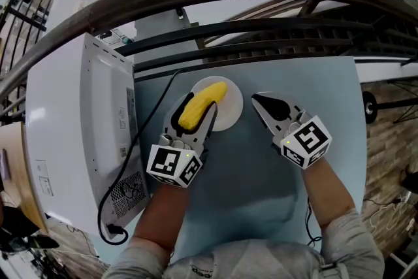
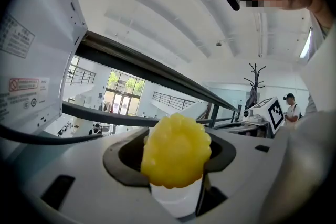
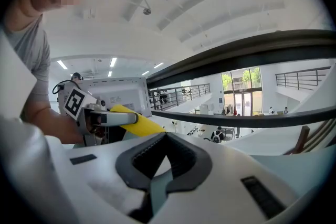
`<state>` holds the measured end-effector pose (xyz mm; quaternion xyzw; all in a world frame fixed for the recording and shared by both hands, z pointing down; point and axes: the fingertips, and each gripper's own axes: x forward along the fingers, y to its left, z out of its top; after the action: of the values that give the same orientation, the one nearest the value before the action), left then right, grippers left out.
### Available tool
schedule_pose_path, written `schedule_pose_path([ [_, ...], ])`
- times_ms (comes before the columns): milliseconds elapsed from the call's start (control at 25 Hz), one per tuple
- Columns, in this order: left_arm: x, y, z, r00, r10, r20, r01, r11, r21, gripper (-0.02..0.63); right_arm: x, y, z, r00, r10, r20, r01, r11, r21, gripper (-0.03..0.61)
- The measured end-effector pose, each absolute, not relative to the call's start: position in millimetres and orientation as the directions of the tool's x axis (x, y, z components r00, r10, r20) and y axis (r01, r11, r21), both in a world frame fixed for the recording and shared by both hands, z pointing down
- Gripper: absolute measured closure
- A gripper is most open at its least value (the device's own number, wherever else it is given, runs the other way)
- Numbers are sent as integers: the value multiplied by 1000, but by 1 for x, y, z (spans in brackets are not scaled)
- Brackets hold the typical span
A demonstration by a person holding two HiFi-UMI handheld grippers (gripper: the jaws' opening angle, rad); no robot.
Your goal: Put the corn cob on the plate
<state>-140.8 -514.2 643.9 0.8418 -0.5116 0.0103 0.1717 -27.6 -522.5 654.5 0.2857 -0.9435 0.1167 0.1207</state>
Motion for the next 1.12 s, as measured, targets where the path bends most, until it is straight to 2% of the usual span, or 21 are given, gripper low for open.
schedule_pose_path([
  [240, -137, -520, 652, 456, -858, 235, -887, -418, 197, 359, -31, -520, 659, -810, -504, 301, -560, 817, -138, 561],
  [800, -132, -520, 669, 457, -833, 312, -889, -434, 144, 359, -30, -516, 664, -814, -498, 300, -555, 819, -148, 561],
  [1120, -129, -511, 697, 445, -777, 444, -885, -456, 89, 362, -31, -514, 667, -814, -495, 304, -555, 817, -157, 561],
])
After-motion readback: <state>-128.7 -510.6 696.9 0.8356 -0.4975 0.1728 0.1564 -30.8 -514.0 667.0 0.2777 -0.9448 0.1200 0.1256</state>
